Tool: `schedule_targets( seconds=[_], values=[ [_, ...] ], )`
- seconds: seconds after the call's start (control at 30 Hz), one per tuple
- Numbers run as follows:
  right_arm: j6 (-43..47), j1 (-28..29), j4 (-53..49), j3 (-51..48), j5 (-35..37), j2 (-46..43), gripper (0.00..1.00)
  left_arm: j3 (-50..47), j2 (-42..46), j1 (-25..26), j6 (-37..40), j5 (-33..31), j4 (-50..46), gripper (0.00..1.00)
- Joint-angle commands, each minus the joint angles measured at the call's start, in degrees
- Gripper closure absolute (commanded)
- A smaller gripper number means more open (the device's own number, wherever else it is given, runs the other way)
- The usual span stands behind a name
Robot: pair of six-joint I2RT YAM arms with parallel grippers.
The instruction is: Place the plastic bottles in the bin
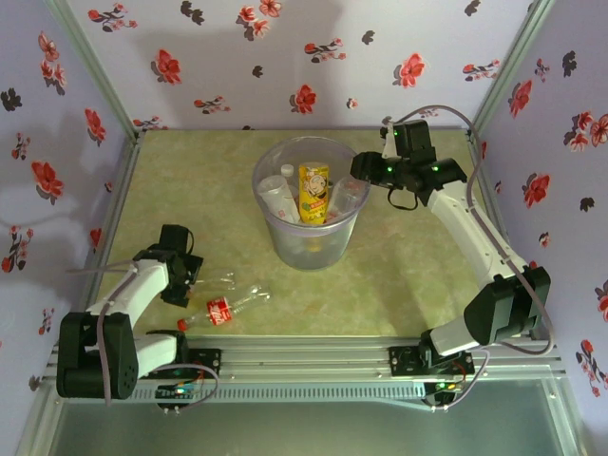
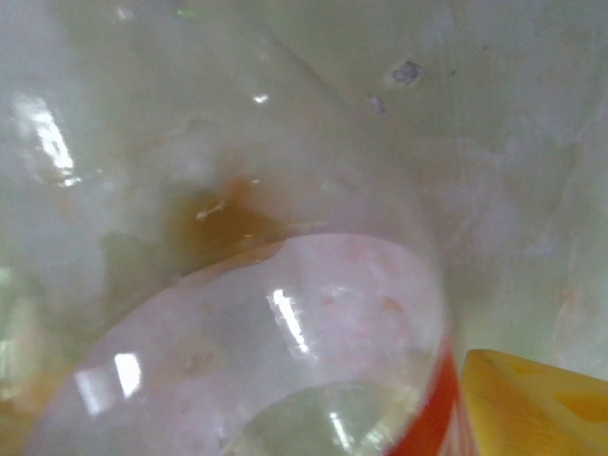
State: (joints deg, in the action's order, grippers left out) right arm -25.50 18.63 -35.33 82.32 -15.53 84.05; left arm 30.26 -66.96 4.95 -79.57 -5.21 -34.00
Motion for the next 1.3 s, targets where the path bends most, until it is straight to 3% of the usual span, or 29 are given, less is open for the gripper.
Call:
schedule_targets(
  seconds=[0.0, 0.17, 0.4, 0.77, 0.9, 1.07, 1.17, 1.27],
  values=[
    [1.17, -0.48, 0.00, -0.84, -0.03, -0.38, 0.46, -0.98, -0.24, -0.47, -1.40, 0.04, 2.68, 0.25],
    [0.89, -0.53, 0.26, -1.06, -0.25, -0.36, 0.45, -0.49, 1.21, -0.47, -1.59, -0.39, 1.94, 0.40],
    [0.89, -0.53, 0.09, -0.96, -0.27, -0.68, 0.46, 5.65, 3.52, -0.56, 0.42, -1.38, -1.16, 0.43],
    [-0.92, -0.36, 1.39, -1.86, -0.92, -1.09, 0.46, 34.89, 6.35, 0.19, 13.21, -3.57, -6.17, 0.55],
    [-1.43, -0.44, 1.70, -2.17, -1.17, -1.18, 0.46, 46.64, 3.59, 3.87, 19.60, -3.57, -2.56, 0.60],
    [-2.17, -0.39, 2.62, -2.43, -1.87, -0.93, 0.46, 60.02, -3.17, 12.41, 30.26, -3.44, 4.39, 0.61],
    [-2.43, -0.36, 2.55, -2.67, -1.63, -0.83, 0.46, 64.19, -6.55, 17.42, 39.95, -3.48, 10.44, 0.61],
    [-2.45, -0.14, 2.25, -2.93, -1.22, -1.12, 0.46, 61.94, -7.96, 20.63, 47.26, -1.44, 20.62, 0.61]
  ],
)
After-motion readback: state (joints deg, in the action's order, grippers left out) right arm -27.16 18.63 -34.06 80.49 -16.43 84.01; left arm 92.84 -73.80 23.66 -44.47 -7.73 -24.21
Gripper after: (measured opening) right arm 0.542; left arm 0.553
